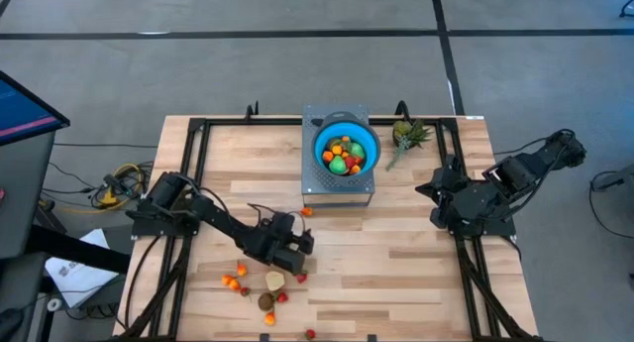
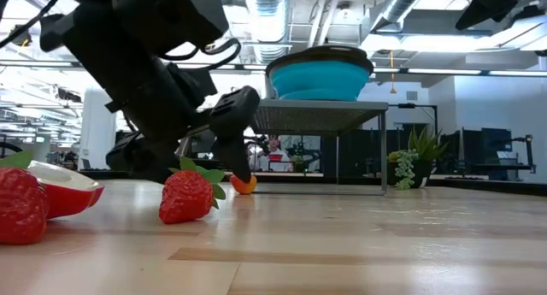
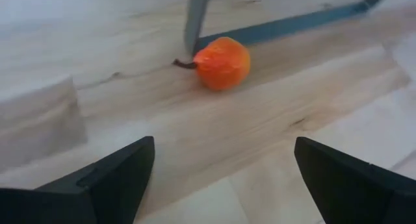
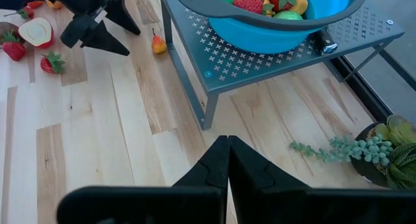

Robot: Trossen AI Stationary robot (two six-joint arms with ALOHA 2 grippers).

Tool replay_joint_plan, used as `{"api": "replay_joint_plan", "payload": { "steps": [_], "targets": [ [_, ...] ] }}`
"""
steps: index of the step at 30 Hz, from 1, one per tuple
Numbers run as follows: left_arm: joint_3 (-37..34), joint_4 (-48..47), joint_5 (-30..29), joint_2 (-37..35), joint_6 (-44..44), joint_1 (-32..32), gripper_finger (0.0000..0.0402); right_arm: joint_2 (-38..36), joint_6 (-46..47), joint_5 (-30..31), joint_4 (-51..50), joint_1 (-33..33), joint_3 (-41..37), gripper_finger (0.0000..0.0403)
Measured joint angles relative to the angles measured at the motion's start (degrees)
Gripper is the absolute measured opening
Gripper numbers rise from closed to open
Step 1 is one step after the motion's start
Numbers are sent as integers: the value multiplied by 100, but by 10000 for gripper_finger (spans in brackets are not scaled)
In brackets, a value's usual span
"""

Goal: Pick & Place Fruit
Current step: Put the peach into the strainer bowl

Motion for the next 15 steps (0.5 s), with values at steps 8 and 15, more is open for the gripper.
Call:
{"api": "replay_joint_plan", "payload": {
  "steps": [8,15],
  "targets": [
    [-505,1104,-195,4,1321,5,365,0,-2,0,-2,0,0,0],
    [-913,1840,-584,0,1477,47,365,0,-4,0,-3,-1,0,0]
  ]
}}
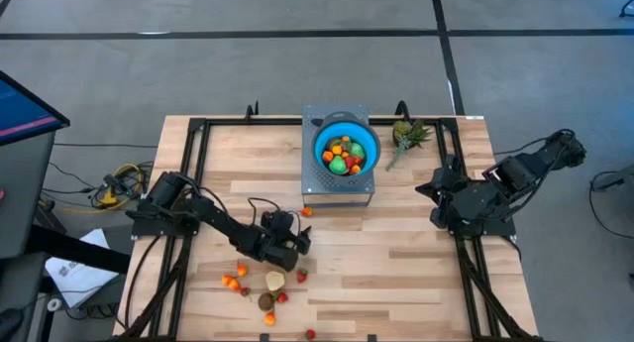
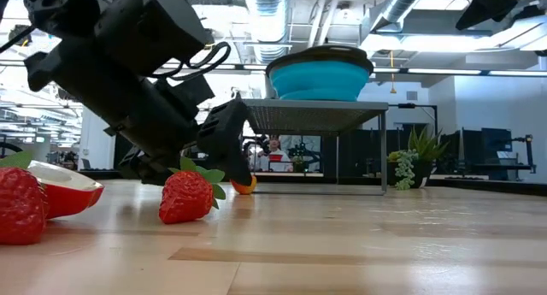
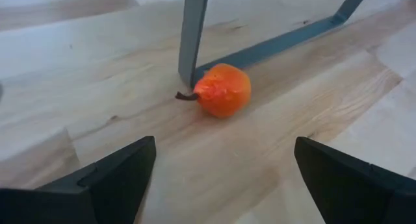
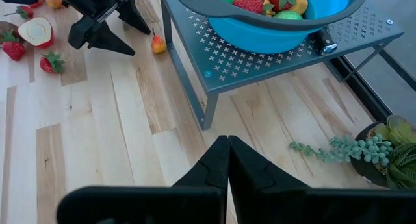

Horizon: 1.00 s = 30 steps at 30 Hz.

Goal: Pick & Place Fruit
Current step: Put the peach into the strainer bowl

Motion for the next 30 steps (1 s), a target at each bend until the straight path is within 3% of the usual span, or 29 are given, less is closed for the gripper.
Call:
{"api": "replay_joint_plan", "payload": {
  "steps": [11,30],
  "targets": [
    [-346,898,157,0,972,252,365,-1,3,0,-86,1,0,0],
    [-366,1048,203,11,992,539,361,0,1,0,-85,-1,0,0]
  ]
}}
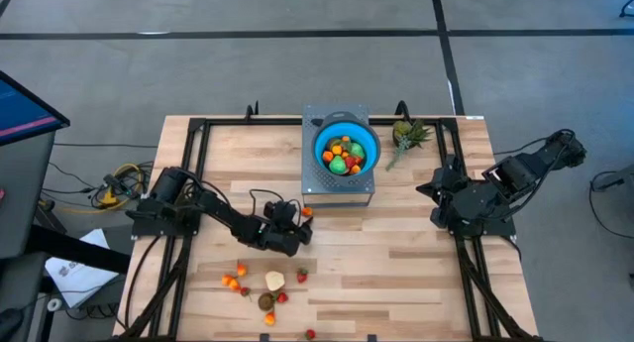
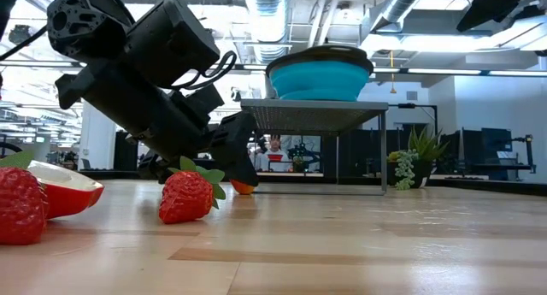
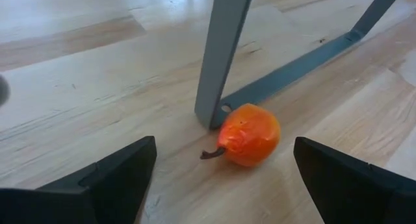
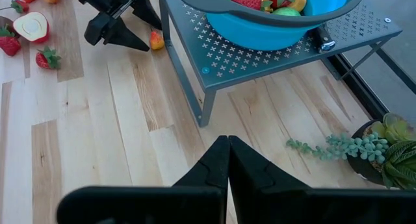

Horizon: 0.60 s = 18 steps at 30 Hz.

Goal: Pick & Place Fruit
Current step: Put the peach into the strainer bowl

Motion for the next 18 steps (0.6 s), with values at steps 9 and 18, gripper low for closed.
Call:
{"api": "replay_joint_plan", "payload": {
  "steps": [9,18],
  "targets": [
    [-4,143,39,4,-4,146,323,0,-1,0,-2,2,0,0],
    [-4,183,112,4,-4,177,300,-1,0,0,-3,2,0,0]
  ]
}}
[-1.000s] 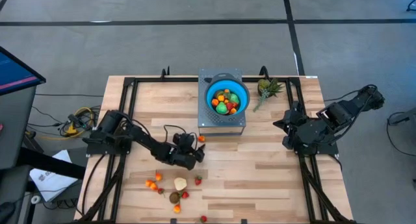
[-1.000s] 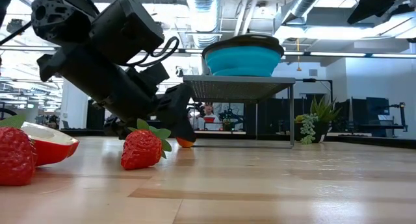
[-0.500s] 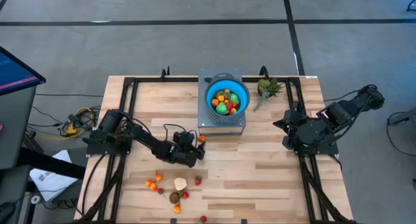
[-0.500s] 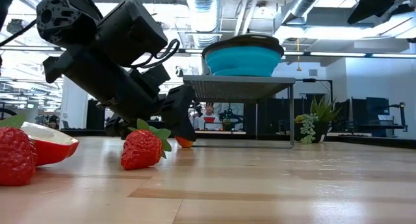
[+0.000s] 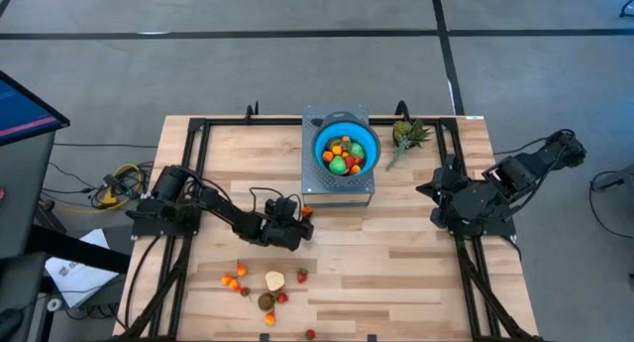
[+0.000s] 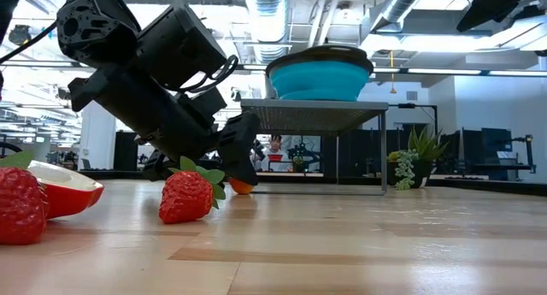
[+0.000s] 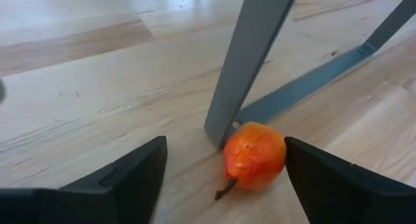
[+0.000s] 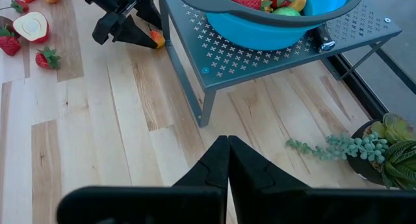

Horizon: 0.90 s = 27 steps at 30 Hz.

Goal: Pick & Place Fruit
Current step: Put the peach into the strainer bowl

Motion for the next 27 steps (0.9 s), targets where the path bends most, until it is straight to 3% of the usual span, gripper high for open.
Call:
{"api": "replay_joint_plan", "payload": {
  "steps": [27],
  "targets": [
    [7,156,437,-4,-48,-117,145,1,6,0,2,-1,0,0]
  ]
}}
